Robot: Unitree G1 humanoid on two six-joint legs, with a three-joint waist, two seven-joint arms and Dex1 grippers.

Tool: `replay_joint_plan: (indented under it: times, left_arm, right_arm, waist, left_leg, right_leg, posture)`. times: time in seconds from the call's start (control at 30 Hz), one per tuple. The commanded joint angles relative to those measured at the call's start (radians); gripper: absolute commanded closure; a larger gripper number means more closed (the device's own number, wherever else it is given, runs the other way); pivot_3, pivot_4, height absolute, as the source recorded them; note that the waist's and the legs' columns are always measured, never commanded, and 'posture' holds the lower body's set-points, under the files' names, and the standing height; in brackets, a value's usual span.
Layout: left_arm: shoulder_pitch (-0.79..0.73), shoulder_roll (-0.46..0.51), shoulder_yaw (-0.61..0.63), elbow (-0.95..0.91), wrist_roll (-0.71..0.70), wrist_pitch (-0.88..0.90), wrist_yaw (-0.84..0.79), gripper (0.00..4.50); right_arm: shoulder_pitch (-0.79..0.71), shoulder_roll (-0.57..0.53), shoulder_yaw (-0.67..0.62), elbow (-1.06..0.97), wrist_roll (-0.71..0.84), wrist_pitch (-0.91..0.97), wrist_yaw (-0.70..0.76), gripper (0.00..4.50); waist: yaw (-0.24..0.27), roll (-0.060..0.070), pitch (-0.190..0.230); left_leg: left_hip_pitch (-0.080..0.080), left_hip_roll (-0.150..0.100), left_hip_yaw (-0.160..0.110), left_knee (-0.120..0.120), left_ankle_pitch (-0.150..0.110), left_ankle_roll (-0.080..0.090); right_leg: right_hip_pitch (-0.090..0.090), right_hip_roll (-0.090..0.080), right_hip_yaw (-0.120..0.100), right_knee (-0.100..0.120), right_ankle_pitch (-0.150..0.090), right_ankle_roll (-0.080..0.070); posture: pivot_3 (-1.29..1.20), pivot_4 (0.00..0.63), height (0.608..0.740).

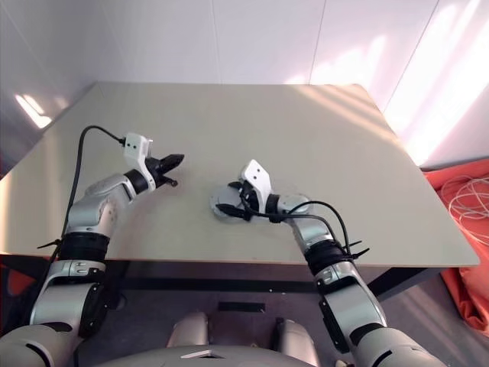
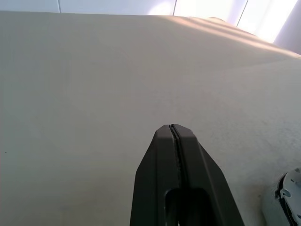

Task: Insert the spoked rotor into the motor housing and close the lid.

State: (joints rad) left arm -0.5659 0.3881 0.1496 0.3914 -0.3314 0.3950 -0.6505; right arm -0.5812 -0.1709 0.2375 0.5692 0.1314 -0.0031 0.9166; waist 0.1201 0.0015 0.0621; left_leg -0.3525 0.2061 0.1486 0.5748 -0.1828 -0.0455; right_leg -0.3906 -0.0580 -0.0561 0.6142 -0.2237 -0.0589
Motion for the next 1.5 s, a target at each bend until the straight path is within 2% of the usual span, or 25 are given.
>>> replay_joint_plan:
  times: [0.03,0.6,1.2,1.5]
  left_arm:
    - [-0.025,0.01,0.007,-0.008,-0.001,-0.023,-0.007,4.5]
    - [-0.028,0.011,0.007,0.01,0.0,-0.034,-0.011,4.5]
    - [-0.025,0.005,0.002,0.006,0.003,-0.036,-0.01,4.5]
    - [-0.027,0.003,-0.001,0.0,0.003,-0.032,-0.006,4.5]
  right_arm:
    - [-0.049,0.014,-0.055,-0.027,0.044,0.037,-0.011,1.33]
    - [0.007,-0.023,-0.006,0.006,-0.013,0.041,0.074,1.33]
    - [-0.019,0.002,-0.044,0.012,0.017,0.092,0.059,1.33]
    - [-0.036,0.018,-0.023,0.057,-0.038,0.027,0.016,1.33]
  waist:
    - [0.0,0.0,0.0]
    - [0.0,0.0,0.0]
    - [0.0,0.0,0.0]
    - [-0.007,0.0,0.0]
  left_leg:
    - [0.0,0.0,0.0,0.0,0.0,0.0]
    - [0.0,0.0,0.0,-0.003,0.0,0.0]
    - [0.002,0.0,0.0,-0.003,-0.002,0.004]
    - [0.002,0.0,0.0,-0.004,-0.002,0.003]
  right_leg:
    - [0.0,0.0,0.0,0.0,0.0,0.0]
    - [0.0,0.0,0.0,-0.004,0.0,0.0]
    - [0.002,0.0,0.0,-0.005,0.0,0.0]
    - [0.002,0.0,0.0,-0.005,0.0,0.0]
  posture:
    - [0.0,0.0,0.74]
    - [0.0,0.0,0.74]
    - [0.0,0.0,0.74]
    - [0.0,0.0,0.74]
